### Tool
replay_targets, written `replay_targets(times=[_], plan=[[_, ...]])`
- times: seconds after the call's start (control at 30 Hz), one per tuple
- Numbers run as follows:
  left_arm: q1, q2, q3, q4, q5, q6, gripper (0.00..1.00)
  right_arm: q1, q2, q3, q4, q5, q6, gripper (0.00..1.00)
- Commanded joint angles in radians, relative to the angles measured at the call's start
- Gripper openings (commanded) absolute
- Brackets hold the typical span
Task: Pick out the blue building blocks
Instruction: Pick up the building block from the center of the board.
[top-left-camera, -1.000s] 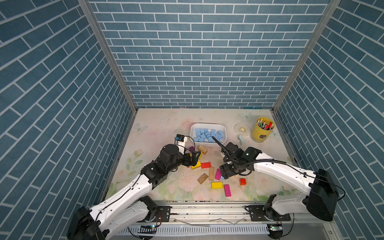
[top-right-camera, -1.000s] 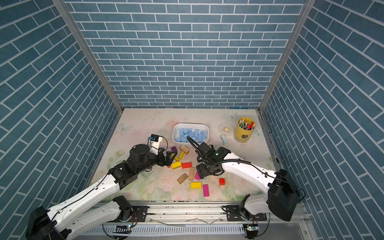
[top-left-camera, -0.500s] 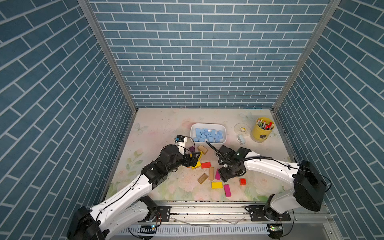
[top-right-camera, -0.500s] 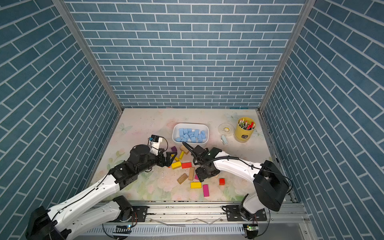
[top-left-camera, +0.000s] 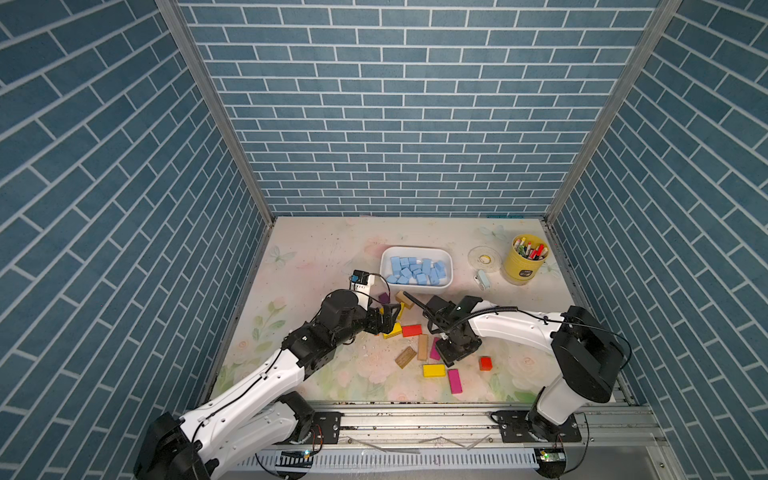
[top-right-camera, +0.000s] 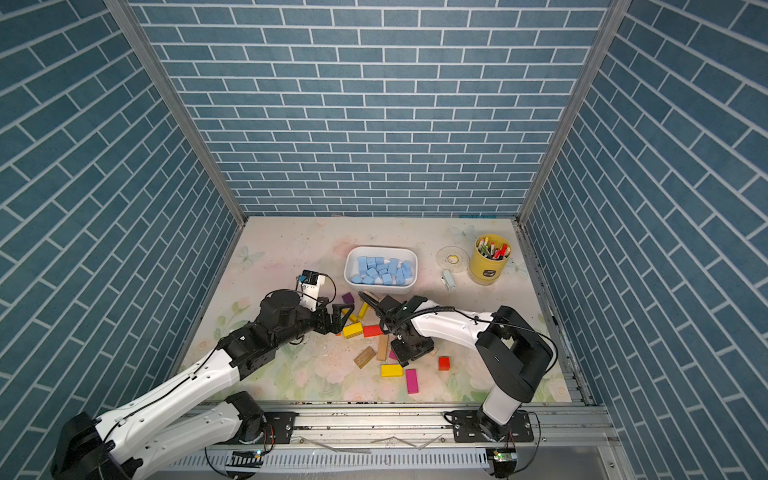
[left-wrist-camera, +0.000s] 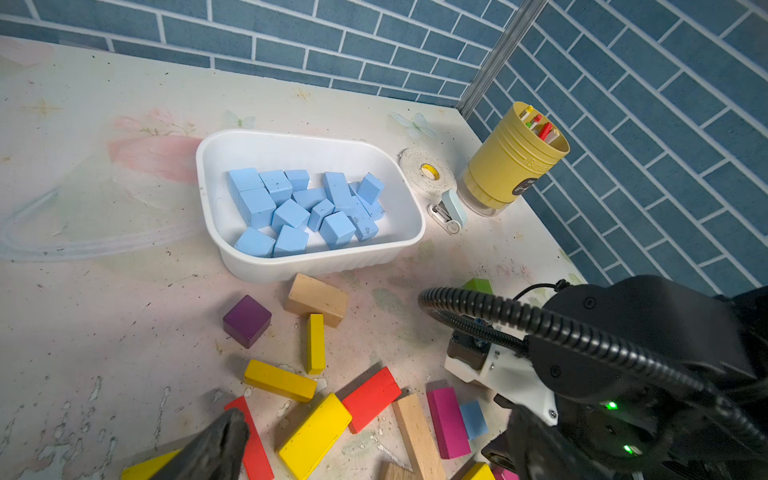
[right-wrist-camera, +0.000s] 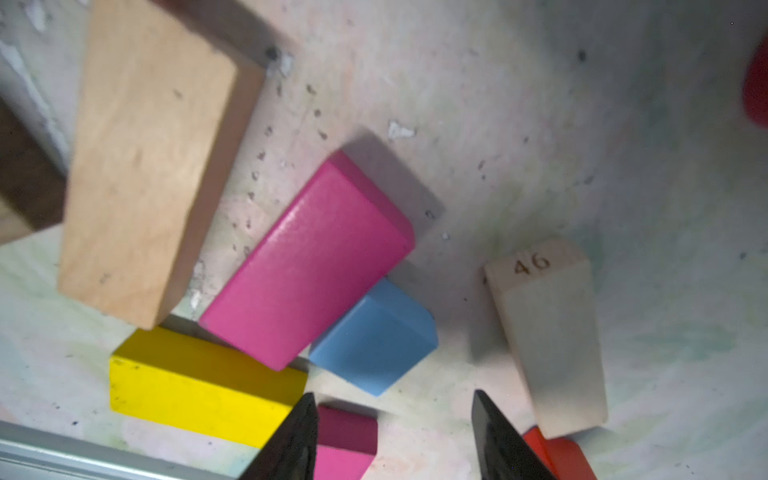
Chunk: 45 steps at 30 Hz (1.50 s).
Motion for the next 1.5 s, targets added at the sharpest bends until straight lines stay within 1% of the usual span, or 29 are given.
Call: replay_targets(times=[0.0,0.27,0.73,1.17,1.37,1.47], plan=[[0.003,-0.007,-0.012,0.006,0.001,0.014,0.99,0.011,0.032,0.038,0.005,0.018,-0.036,0.58],[0.003,-0.009,-0.015,0.004,-0.001,0.017,0.99,0.016,0.090,0.065,0.022,0.032,-0.055,0.54],[0.003,-0.005,-0.001,-0.007,-0.004,0.033,0.99,0.018,0.118,0.088,0.025,0.047,-0.065,0.48],[0.003,-0.013,-0.010,-0.003,-0.004,0.029,0.99,0.017,0.059,0.079,0.012,0.069,-0.054,0.42],[0.003,-0.023,-0.012,-0.010,-0.010,0.024,0.99,0.016,-0.016,0.091,-0.004,0.111,-0.043,0.36],[0.004,-0.038,-0.020,-0.012,-0.024,0.024,0.99,0.010,-0.050,0.115,-0.017,0.114,-0.036,0.36]])
